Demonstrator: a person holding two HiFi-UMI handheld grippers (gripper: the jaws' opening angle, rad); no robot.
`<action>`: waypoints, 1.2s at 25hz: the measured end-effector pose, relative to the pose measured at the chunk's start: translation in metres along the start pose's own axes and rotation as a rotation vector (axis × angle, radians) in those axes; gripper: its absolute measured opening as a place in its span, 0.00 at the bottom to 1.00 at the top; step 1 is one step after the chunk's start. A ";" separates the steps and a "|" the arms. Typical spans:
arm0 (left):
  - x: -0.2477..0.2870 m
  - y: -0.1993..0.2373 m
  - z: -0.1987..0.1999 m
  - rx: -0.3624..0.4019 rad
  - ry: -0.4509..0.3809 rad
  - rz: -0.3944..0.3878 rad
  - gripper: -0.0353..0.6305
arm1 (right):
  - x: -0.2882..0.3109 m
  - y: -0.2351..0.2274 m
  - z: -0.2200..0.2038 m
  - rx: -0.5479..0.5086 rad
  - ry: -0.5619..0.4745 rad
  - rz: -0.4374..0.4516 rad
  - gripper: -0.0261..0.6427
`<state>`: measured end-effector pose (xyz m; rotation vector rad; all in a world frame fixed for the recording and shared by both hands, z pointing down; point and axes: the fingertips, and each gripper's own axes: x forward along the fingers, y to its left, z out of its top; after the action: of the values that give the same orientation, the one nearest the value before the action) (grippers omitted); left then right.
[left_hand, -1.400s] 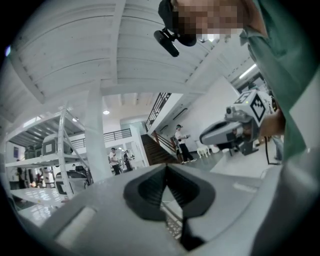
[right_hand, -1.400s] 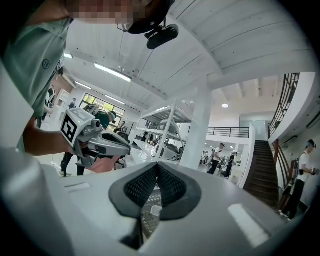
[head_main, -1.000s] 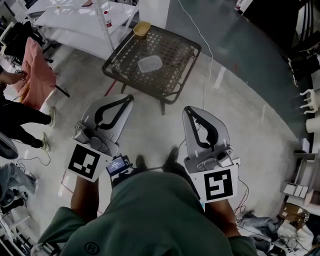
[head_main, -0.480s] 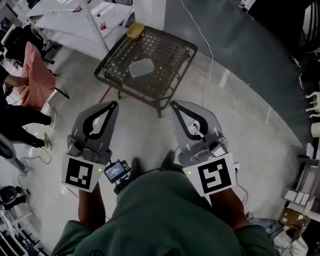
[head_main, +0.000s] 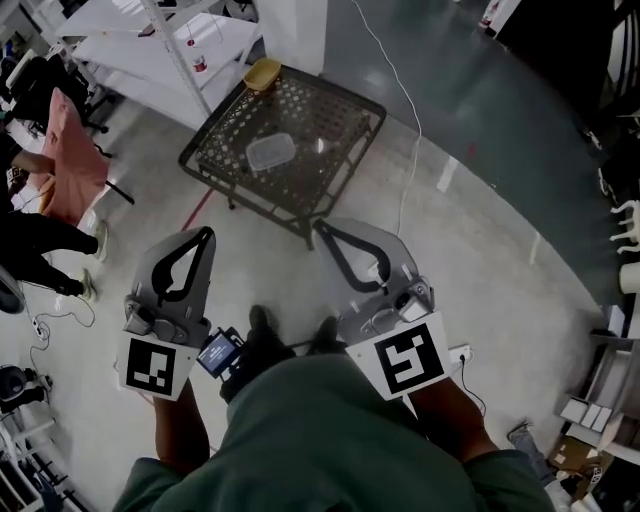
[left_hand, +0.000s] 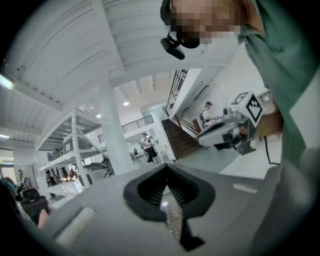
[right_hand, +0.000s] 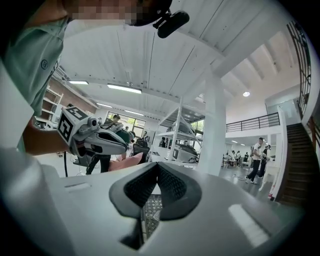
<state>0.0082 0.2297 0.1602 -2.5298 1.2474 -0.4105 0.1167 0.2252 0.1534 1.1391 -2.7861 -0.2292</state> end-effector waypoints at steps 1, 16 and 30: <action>0.003 0.002 -0.002 -0.003 0.000 -0.004 0.06 | 0.003 -0.001 -0.003 0.003 0.006 0.001 0.05; 0.061 0.088 -0.026 -0.008 -0.112 -0.190 0.06 | 0.083 -0.021 0.003 -0.006 0.061 -0.196 0.05; 0.076 0.176 -0.056 -0.016 -0.182 -0.293 0.06 | 0.172 -0.011 0.015 -0.026 0.089 -0.315 0.05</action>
<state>-0.0948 0.0585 0.1539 -2.7005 0.8210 -0.2258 0.0000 0.0979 0.1459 1.5379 -2.5099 -0.2359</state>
